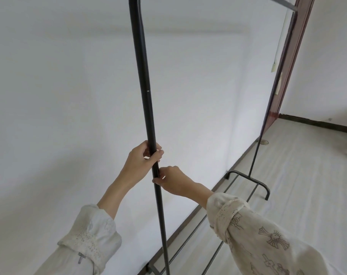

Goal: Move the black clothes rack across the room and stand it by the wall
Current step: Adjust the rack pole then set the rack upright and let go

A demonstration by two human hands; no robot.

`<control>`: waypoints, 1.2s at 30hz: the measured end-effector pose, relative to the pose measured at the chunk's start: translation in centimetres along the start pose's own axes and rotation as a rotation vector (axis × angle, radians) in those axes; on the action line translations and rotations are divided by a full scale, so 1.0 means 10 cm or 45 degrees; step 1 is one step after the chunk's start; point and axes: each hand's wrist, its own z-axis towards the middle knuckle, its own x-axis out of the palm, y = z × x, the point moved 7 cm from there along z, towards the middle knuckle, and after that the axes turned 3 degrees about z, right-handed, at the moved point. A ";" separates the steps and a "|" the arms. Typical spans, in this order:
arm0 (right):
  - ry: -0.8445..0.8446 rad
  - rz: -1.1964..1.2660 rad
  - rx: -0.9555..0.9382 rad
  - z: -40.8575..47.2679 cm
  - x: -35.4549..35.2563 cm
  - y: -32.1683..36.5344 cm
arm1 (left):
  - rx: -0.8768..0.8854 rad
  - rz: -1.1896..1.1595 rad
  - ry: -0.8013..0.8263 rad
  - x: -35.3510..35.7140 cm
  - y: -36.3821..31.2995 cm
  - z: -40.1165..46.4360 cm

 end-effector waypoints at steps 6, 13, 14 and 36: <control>-0.075 0.090 0.022 -0.02 0.06 0.02 | -0.001 0.109 0.029 -0.06 0.00 0.01; -0.087 0.222 0.154 -0.05 0.02 -0.04 | -0.029 0.161 0.056 -0.01 -0.03 0.00; -0.074 0.246 0.182 -0.04 0.02 -0.04 | -0.036 0.167 0.060 -0.02 -0.03 -0.02; -0.496 0.053 -0.224 -0.22 -2.56 0.00 | 0.528 0.887 -1.134 -0.04 -2.18 0.13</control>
